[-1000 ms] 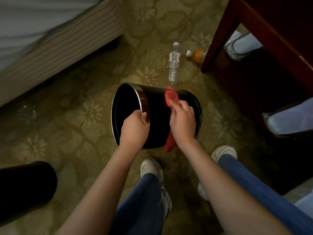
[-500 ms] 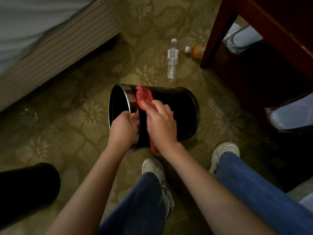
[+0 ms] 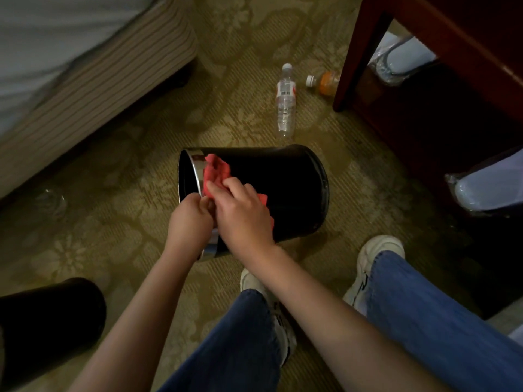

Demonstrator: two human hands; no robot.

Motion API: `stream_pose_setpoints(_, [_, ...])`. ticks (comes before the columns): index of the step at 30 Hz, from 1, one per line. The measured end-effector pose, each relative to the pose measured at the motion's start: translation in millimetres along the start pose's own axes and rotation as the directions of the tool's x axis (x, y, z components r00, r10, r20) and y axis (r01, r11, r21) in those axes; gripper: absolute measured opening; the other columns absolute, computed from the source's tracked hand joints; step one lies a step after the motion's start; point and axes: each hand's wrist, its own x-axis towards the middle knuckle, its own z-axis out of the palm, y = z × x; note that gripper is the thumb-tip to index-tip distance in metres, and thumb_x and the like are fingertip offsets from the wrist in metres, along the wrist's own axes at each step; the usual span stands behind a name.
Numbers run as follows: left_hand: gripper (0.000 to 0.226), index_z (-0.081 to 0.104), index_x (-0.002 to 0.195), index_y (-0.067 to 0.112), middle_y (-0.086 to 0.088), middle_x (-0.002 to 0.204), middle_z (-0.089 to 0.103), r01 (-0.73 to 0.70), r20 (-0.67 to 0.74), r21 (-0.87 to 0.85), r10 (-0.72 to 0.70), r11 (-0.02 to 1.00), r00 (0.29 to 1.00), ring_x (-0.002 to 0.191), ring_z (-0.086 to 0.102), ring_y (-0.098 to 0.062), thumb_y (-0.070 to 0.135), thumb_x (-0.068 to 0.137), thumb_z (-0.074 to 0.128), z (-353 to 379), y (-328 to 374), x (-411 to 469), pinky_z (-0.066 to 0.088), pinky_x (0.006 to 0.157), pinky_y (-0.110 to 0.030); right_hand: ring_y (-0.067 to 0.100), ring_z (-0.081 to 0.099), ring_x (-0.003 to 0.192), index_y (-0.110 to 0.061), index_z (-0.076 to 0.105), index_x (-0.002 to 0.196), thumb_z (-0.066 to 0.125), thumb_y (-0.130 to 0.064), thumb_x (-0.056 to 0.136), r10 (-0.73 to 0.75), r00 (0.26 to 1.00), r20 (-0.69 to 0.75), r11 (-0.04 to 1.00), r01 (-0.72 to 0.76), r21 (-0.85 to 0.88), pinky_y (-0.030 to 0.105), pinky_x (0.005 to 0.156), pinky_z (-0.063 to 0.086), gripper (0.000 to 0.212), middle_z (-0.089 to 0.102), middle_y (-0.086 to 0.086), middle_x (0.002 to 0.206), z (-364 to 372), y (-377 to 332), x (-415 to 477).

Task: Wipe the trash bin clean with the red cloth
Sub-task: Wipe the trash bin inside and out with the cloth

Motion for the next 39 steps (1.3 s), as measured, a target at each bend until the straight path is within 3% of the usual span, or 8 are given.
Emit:
stream_pose_setpoints(2, [0.028,0.054,0.091,-0.002,-0.015,0.077,0.055,0.032,-0.002,-0.013,-0.032,0.999,0.999,0.076,0.054,-0.033,0.018,0.100,0.037,-3,-4,0,0.045,0.067,-0.040,0.032,0.054,0.093,-0.016,0.061,0.122,0.062,-0.005,0.082,0.018,1.000,0.025,0.999,-0.017,-0.037,0.039,0.066,0.050,0.041,0.058,0.009,0.114,0,16,3])
stream_pose_setpoints(7, [0.027,0.056,0.102,0.002,-0.022,0.093,0.061,0.061,0.044,-0.047,-0.059,0.997,0.997,0.087,0.060,-0.036,0.021,0.100,0.037,-9,-8,-5,0.049,0.080,-0.047,0.031,0.048,0.104,-0.027,0.054,0.130,0.048,-0.009,0.089,0.389,0.921,0.008,0.911,-0.383,-0.155,0.039,0.079,0.044,0.045,0.049,0.007,0.122,-19,101,7])
stream_pose_setpoints(11, [0.026,0.055,0.096,0.003,-0.008,0.077,0.054,-0.025,0.021,-0.014,0.026,1.000,0.999,0.072,0.053,-0.024,0.022,0.100,0.038,2,9,-8,0.045,0.067,-0.034,0.033,0.048,0.108,-0.020,0.053,0.132,0.045,-0.006,0.090,0.531,0.847,-0.012,0.830,-0.523,-0.193,0.037,0.084,0.042,0.045,0.047,0.010,0.128,-33,133,8])
stream_pose_setpoints(18, [0.025,0.045,0.082,0.006,-0.002,0.071,0.047,-0.104,-0.016,0.019,0.104,0.994,0.994,0.068,0.045,-0.021,0.021,0.100,0.037,17,31,-7,0.029,0.060,-0.029,0.033,0.049,0.094,-0.017,0.062,0.121,0.047,-0.009,0.085,0.143,0.990,-0.003,0.987,-0.143,-0.072,0.044,0.082,0.043,0.040,0.057,0.010,0.112,-28,47,34])
stream_pose_setpoints(21, [0.024,0.044,0.080,0.006,-0.002,0.073,0.046,-0.109,-0.013,0.019,0.109,0.994,0.994,0.068,0.045,-0.020,0.019,0.100,0.037,18,31,-10,0.031,0.059,-0.029,0.029,0.045,0.104,-0.022,0.054,0.131,0.046,-0.007,0.090,0.155,0.987,0.051,0.984,-0.149,-0.098,0.041,0.087,0.042,0.044,0.051,0.006,0.123,-28,51,43])
stream_pose_setpoints(29, [0.029,0.044,0.071,0.020,0.004,0.066,0.048,-0.211,0.055,0.004,0.211,0.977,0.976,0.058,0.047,-0.009,0.024,0.099,0.039,27,36,-27,0.030,0.051,-0.023,0.034,0.047,0.111,-0.023,0.052,0.133,0.042,-0.003,0.090,0.657,0.754,0.010,0.751,-0.653,-0.103,0.041,0.092,0.043,0.049,0.046,0.011,0.125,-44,163,7])
stream_pose_setpoints(35, [0.027,0.049,0.081,0.007,-0.002,0.070,0.049,-0.141,-0.019,0.064,0.142,0.988,0.990,0.076,0.056,-0.034,0.024,0.099,0.038,24,36,-10,0.036,0.060,-0.033,0.036,0.052,0.091,-0.020,0.065,0.117,0.048,-0.006,0.080,0.316,0.947,-0.057,0.948,-0.318,-0.027,0.043,0.083,0.041,0.044,0.058,0.011,0.108,-35,83,24])
stream_pose_setpoints(39, [0.030,0.048,0.076,0.004,-0.004,0.065,0.047,-0.121,-0.032,0.034,0.122,0.992,0.992,0.074,0.054,-0.035,0.019,0.100,0.038,19,20,-9,0.030,0.054,-0.032,0.033,0.050,0.090,-0.017,0.064,0.114,0.051,-0.010,0.081,0.110,0.994,-0.018,0.994,-0.111,-0.009,0.042,0.077,0.041,0.036,0.058,0.010,0.108,-21,26,35])
